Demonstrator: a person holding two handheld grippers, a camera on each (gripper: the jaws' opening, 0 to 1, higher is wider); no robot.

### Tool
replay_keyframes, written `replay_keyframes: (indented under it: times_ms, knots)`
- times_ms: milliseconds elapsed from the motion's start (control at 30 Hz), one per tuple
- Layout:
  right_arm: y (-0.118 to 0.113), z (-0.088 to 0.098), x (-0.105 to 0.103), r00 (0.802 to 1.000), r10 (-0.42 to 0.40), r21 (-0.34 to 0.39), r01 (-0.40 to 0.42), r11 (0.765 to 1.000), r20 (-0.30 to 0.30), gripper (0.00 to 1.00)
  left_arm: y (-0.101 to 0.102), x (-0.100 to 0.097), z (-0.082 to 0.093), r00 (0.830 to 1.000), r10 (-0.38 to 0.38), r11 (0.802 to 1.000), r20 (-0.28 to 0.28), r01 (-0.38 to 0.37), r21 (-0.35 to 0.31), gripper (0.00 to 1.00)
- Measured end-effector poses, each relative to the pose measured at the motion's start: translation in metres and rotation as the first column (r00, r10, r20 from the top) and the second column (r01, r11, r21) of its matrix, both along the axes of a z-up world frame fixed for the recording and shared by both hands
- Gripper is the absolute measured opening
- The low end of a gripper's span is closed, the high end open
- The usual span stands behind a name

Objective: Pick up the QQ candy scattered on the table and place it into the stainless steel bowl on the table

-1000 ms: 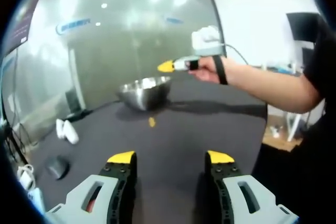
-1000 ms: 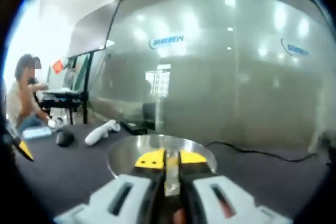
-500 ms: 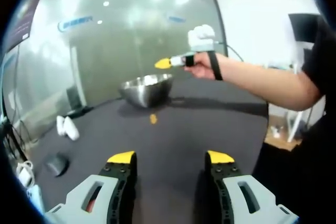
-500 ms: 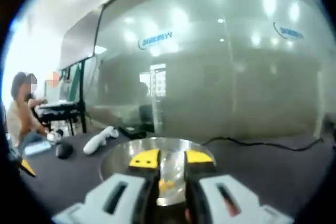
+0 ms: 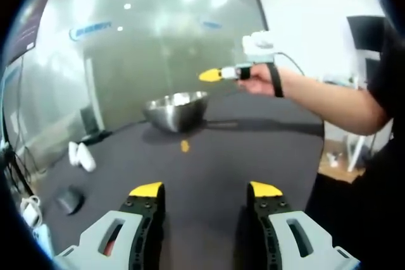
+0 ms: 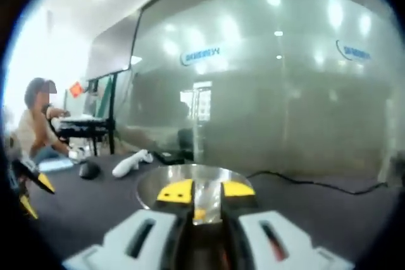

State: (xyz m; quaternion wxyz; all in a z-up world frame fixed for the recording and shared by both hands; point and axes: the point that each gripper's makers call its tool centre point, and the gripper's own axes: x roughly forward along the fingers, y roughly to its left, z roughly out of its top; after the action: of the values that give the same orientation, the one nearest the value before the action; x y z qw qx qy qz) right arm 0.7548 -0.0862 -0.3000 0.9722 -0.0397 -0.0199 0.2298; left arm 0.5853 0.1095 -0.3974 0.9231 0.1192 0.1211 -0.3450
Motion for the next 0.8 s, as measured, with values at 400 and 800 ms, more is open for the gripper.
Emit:
replay_keyframes:
  times_ms: [400, 800]
  knots:
    - [0.015, -0.045, -0.058, 0.959, 0.276, -0.145, -0.282, 0.948, -0.061, 0.16, -0.003, 0.002, 0.001, 1.000, -0.007, 1.000, 0.010, 0.007, 0.011, 0.53]
    - [0.031, -0.091, -0.043, 0.924, 0.331, -0.151, -0.362, 0.920, -0.192, 0.16, -0.001, 0.003, 0.008, 0.999, 0.002, 1.000, 0.033, -0.002, 0.001, 0.53]
